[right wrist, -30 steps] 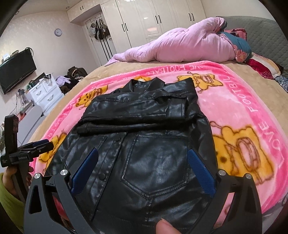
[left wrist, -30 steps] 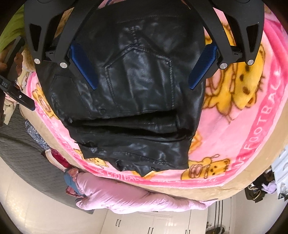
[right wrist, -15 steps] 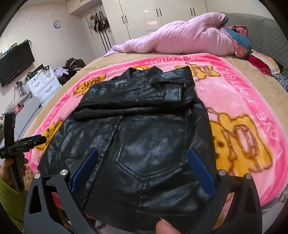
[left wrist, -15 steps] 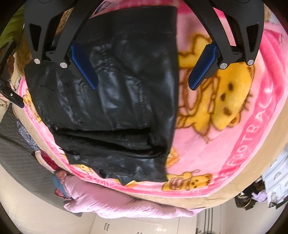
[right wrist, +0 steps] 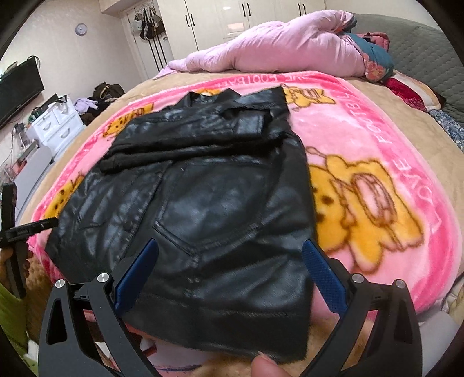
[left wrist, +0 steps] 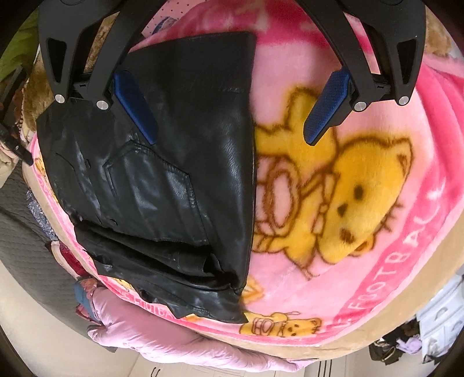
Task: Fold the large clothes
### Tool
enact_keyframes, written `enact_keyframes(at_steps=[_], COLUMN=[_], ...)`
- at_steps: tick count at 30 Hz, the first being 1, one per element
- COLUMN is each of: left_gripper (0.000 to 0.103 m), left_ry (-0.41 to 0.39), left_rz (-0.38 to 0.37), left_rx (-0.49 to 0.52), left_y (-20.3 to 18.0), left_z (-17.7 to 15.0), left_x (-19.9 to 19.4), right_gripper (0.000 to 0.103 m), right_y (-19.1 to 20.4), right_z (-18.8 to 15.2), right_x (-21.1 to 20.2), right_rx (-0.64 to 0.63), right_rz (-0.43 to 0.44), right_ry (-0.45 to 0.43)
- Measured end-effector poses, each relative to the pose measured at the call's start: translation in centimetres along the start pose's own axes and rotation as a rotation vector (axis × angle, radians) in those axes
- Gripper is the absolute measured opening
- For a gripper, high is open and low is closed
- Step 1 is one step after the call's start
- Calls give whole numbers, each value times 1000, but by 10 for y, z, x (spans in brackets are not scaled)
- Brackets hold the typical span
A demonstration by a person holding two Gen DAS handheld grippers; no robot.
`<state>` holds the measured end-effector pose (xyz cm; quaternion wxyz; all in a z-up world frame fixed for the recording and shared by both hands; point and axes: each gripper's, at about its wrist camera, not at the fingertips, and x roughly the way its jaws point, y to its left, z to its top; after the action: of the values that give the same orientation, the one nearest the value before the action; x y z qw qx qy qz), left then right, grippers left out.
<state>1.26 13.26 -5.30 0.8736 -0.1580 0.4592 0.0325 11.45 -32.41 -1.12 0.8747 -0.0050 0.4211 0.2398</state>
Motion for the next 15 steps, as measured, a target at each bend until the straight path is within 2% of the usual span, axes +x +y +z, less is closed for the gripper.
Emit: enact_keyframes(at_steps=[9, 15], left_gripper=[94, 94], left_ry=[48, 84], left_rz=[-100, -136], left_rx=[0, 81], left_y=[-4, -19], left_z=[-16, -27], left_x=[5, 12], right_gripper=[99, 99], right_y=[-25, -27], right_z=[-24, -33], right_x=[-1, -1], right_rx=[60, 41], right_rz=[10, 36], right_ry=[60, 104])
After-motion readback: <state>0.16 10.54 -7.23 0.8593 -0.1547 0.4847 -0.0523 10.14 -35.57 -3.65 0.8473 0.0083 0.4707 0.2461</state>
